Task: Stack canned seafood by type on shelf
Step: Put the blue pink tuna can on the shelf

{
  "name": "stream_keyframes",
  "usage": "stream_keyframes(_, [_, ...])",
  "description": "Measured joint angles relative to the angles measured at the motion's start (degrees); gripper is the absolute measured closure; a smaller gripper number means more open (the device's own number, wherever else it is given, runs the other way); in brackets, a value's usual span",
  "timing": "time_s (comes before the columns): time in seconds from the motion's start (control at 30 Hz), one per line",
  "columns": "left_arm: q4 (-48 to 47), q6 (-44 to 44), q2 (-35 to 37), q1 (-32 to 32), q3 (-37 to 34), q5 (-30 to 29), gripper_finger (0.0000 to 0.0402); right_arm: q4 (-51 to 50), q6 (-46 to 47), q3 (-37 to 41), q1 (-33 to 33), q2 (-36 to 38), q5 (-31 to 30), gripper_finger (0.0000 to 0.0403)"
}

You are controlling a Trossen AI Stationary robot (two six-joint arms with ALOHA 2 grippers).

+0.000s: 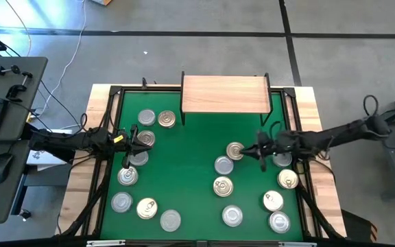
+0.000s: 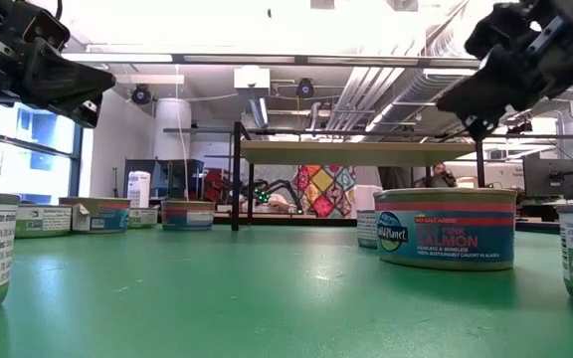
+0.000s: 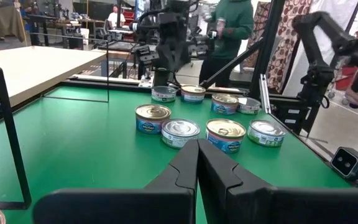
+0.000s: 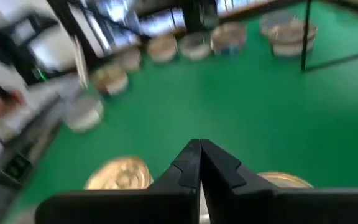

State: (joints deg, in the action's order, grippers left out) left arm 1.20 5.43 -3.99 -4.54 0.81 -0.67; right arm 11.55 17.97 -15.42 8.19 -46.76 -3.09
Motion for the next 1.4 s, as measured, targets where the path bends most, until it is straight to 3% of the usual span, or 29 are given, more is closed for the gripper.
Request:
stream_keyframes(0.17, [-0.03,-0.02,-0.02,-0.01,0.01,0.00,0.0402,-6.23,-0.09,-6.40,3.28,-10.94,-0.30,0.0402])
stream_keyframes(0.37, [-0.03,-0.06,-0.01,-0.02,-0.01,0.00,0.0402,-4.56,0.93,-8.04,6.20,-20.99,-0.72,0.0402])
stream_keyframes(0.53, [0.89,-0.09,-0.02,-0.02,-0.02,0.00,0.0402,-1.68,2.25,-8.04,8.36,-28.34,-8.33,0.0402])
stream_keyframes(0.63, [3.21,-0.08,0.00,-0.02,0.00,0.00,0.0401,1.78,1.50,-8.04,8.84,-31.58,-9.11,0.0402])
stream_keyframes(0.83, [6.76,3.34,0.00,-0.02,0.01,0.00,0.0401,1.19,5.39,-8.31,9.25,-33.96,-8.81,0.0402])
stream_keyframes(1.0, [8.17,3.95,-0.02,0.00,-0.01,0.00,0.0401,0.75,7.56,-8.31,13.19,-34.19,-9.58,0.0402])
stream_keyframes(1.4, [8.58,3.96,-0.02,-0.02,0.01,0.00,0.0401,-4.02,15.72,-8.26,22.72,-34.19,-18.32,0.0402])
